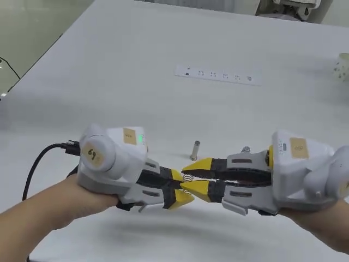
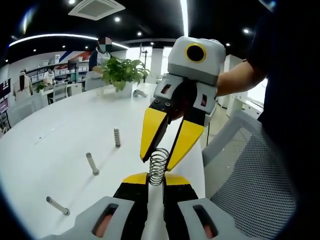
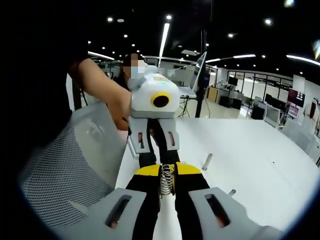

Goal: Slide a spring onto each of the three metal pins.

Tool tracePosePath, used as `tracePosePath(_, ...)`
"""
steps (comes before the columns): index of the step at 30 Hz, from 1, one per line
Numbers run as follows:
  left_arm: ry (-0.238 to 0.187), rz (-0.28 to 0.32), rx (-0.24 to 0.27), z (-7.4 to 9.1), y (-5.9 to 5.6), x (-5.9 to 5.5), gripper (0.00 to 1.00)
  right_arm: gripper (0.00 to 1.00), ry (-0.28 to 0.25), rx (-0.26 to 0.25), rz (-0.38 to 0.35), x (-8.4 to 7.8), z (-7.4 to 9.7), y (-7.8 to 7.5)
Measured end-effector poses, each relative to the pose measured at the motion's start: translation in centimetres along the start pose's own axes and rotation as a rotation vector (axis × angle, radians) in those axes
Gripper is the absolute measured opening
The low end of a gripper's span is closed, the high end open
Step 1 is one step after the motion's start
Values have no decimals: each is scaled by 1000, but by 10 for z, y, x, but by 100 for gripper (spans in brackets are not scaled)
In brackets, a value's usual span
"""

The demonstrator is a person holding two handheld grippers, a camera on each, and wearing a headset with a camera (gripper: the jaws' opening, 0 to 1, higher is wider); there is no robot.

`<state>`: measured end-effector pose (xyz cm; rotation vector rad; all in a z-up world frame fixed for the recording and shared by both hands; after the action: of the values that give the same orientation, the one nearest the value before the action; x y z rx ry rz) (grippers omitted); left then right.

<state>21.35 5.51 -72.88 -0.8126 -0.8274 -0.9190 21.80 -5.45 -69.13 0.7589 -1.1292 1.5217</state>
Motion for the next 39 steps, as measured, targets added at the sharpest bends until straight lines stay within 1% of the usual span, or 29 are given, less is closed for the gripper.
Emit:
tracePosePath(4,-12,21,7,3,3,2,2,7,-2,-5,12,2,2,-3)
tracePosePath(7,-16,36,7,4,2,2,2,6,2,-5,25,3,2,-3)
tracePosePath(12,-23,34,6,3,1,3,3,6,17,5,57,7,1,-2)
tracePosePath(14,-28,36,11,3,2,4,5,6,19,5,61,7,1,-3)
tracePosePath(16,-48,43,18,4,3,5,9,6,22,8,63,7,1,-3)
tracePosePath(17,-63,56,14,5,4,7,11,6,25,10,64,7,0,-2)
tracePosePath(20,-59,52,22,5,5,6,13,6,29,9,71,6,0,-2)
tracePosePath(22,-50,45,35,5,6,4,17,6,29,7,69,6,0,-3)
tracePosePath(23,-52,47,41,6,7,3,19,6,33,4,73,6,-1,-3)
tracePosePath(27,-54,50,63,10,9,0,22,6,37,-1,75,5,0,-5)
tracePosePath(32,-66,73,118,23,17,-6,28,6,43,-11,76,4,0,-7)
tracePosePath(39,-73,94,174,38,23,-13,34,7,47,-25,75,3,2,-11)
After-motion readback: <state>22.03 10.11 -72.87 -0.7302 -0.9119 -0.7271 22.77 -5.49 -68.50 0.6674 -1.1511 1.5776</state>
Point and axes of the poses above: the centre of the closed fingertips' face, and the gripper's own axes: z roughly backward along the fingers, y roughly to its left, x roughly out of its top, the point moved 8 cm from there along z, roughly backward along the fingers, and after that the axes turned 10 degrees about z, right-handed, at the moved point
